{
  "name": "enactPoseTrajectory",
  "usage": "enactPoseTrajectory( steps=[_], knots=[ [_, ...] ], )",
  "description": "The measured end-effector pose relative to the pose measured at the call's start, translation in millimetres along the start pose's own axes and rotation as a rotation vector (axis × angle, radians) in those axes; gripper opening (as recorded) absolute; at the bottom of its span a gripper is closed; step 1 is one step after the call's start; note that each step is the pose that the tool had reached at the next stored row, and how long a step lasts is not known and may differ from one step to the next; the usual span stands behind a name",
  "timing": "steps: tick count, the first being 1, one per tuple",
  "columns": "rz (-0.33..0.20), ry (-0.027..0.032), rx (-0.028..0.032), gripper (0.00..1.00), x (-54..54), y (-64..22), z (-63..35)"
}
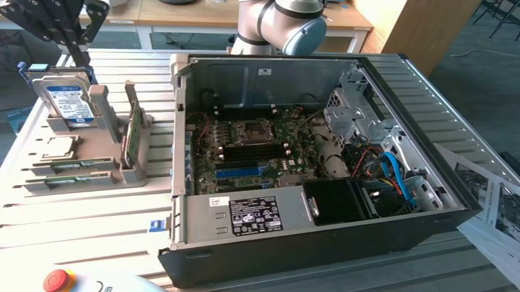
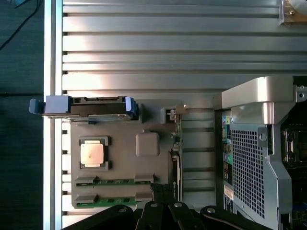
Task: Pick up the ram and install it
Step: 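Reach for the ram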
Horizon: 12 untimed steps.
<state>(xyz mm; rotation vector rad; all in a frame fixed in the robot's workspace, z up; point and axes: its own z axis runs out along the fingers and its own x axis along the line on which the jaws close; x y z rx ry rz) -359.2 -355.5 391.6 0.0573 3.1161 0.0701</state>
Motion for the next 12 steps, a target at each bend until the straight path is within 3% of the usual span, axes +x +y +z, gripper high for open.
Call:
enactPoseTrajectory(
  steps=[12],
  knots=[
    [0.000,0.0001,0.0000,0.10,22.1,1.5,-0.3]
  ],
)
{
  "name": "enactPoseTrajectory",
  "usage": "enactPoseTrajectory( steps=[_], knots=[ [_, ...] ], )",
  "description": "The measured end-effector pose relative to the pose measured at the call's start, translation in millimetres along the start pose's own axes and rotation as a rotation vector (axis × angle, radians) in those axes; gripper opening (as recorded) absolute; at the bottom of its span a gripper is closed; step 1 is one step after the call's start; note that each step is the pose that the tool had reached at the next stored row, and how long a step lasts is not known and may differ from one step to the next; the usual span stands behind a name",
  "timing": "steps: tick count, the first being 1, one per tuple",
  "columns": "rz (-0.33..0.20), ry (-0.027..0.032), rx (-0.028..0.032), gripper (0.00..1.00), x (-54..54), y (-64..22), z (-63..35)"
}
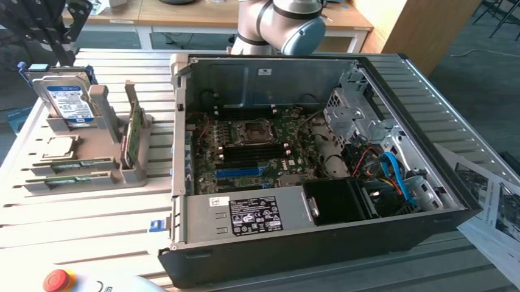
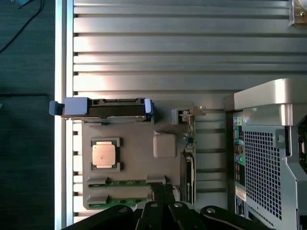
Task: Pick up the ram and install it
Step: 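Reach for the ram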
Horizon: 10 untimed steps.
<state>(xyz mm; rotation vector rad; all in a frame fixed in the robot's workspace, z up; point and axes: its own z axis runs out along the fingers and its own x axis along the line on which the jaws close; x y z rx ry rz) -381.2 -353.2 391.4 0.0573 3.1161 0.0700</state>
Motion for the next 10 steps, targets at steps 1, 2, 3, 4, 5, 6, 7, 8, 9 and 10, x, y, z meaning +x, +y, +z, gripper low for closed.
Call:
enactPoseTrajectory(
  steps=[1,2,3,4,5,6,7,8,9,10],
  knots=[
    [0.000,0.0001,0.0000,0.10,1.9,0.1,0.0],
    [0.000,0.0000,0.0000,0.10,3.6,0.2,0.0],
    [0.000,0.0000,0.0000,0.10,5.4,0.3,-0.1],
    [0.000,0.0000,0.0000,0.10,7.1,0.3,-0.1],
    [0.000,0.0000,0.0000,0.10,8.9,0.4,-0.1],
    [0.000,0.0000,0.0000,0.10,10.6,0.5,-0.1],
    [0.000,0.0001,0.0000,0.10,12.3,0.5,-0.2],
    [0.000,0.0000,0.0000,0.10,14.2,0.6,-0.2],
    [0.000,-0.0001,0.0000,0.10,15.9,0.7,-0.1],
    [0.000,0.0000,0.0000,0.10,17.6,0.8,-0.2]
  ],
)
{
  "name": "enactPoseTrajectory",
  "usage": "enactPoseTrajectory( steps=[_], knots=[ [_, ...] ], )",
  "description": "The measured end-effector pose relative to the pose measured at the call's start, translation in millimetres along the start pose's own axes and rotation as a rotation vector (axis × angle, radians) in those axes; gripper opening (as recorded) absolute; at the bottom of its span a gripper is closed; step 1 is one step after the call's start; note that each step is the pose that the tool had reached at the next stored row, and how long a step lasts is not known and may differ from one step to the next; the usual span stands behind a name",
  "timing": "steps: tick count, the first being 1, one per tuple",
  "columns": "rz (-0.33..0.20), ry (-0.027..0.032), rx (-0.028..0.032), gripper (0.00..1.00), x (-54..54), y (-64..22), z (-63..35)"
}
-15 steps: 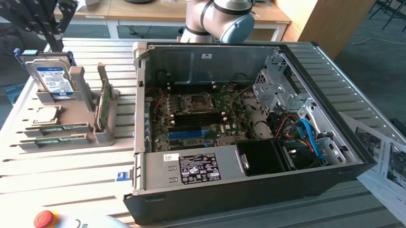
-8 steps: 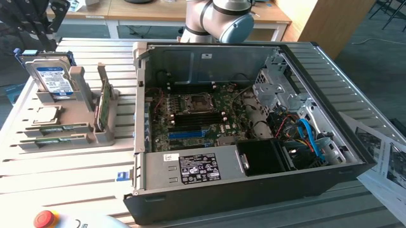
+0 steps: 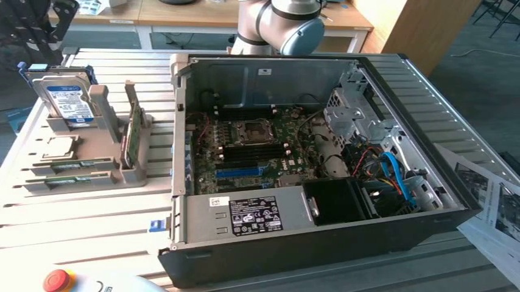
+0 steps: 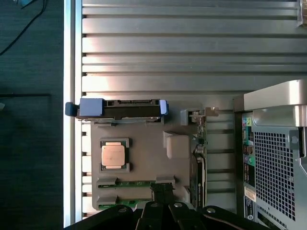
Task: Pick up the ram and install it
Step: 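Reach for the ram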
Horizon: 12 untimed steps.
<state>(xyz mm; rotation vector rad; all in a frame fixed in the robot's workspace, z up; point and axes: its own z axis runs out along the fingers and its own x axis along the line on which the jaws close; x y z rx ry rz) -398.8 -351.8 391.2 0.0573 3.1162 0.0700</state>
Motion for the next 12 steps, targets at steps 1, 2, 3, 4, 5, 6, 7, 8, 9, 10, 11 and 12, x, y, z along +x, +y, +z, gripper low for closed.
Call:
enactPoseTrajectory(
  steps=[1,2,3,4,5,6,7,8,9,10,11,12],
  knots=[
    [0.000,0.0001,0.0001,0.10,1.7,0.1,-0.1],
    [0.000,0.0000,0.0000,0.10,3.4,0.2,0.0],
    [0.000,-0.0001,0.0000,0.10,5.0,0.3,0.0],
    [0.000,0.0000,0.0000,0.10,6.6,0.4,0.0],
    [0.000,0.0000,0.0001,0.10,8.3,0.5,-0.1],
    [0.000,0.0000,0.0000,0.10,10.0,0.6,-0.1],
    [0.000,0.0000,0.0000,0.10,11.7,0.6,-0.1],
    [0.000,0.0000,0.0000,0.10,13.4,0.7,-0.1],
    [0.000,-0.0001,0.0000,0.10,14.9,0.8,-0.1],
    [0.000,-0.0001,-0.0001,0.10,15.4,0.7,-0.1],
    [0.000,0.0000,0.0000,0.10,15.4,0.7,-0.1],
    [0.000,0.0000,0.0000,0.10,15.4,0.7,-0.1]
  ],
)
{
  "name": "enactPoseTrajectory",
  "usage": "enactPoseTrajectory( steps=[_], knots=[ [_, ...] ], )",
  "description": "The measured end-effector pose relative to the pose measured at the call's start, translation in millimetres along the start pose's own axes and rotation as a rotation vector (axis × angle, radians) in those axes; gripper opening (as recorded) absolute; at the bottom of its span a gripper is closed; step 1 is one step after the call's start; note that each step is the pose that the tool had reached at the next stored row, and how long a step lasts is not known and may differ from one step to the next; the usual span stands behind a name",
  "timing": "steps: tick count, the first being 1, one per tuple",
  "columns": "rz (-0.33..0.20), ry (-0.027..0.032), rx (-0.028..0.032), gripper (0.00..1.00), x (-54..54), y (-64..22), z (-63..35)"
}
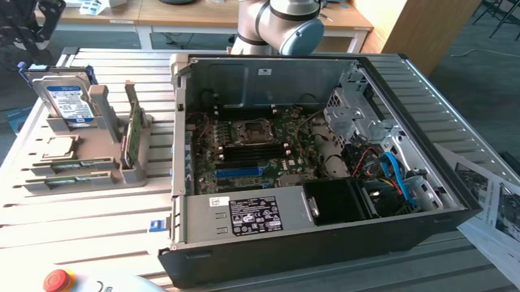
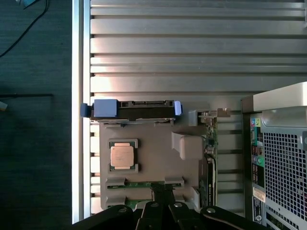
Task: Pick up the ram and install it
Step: 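Pick up the ram and move it above insertion slot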
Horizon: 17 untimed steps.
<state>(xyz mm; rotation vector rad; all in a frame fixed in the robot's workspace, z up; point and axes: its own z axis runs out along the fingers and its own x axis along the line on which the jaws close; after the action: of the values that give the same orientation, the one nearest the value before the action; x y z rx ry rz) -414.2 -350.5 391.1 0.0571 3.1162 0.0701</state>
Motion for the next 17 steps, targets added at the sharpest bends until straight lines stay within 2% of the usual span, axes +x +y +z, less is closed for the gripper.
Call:
enactPoseTrajectory(
  steps=[5,17],
  knots=[
    [0.000,0.0001,0.0000,0.10,0.1,-0.4,0.0],
    [0.000,0.0000,0.0000,0.10,-0.1,-7.9,-0.4]
  ],
)
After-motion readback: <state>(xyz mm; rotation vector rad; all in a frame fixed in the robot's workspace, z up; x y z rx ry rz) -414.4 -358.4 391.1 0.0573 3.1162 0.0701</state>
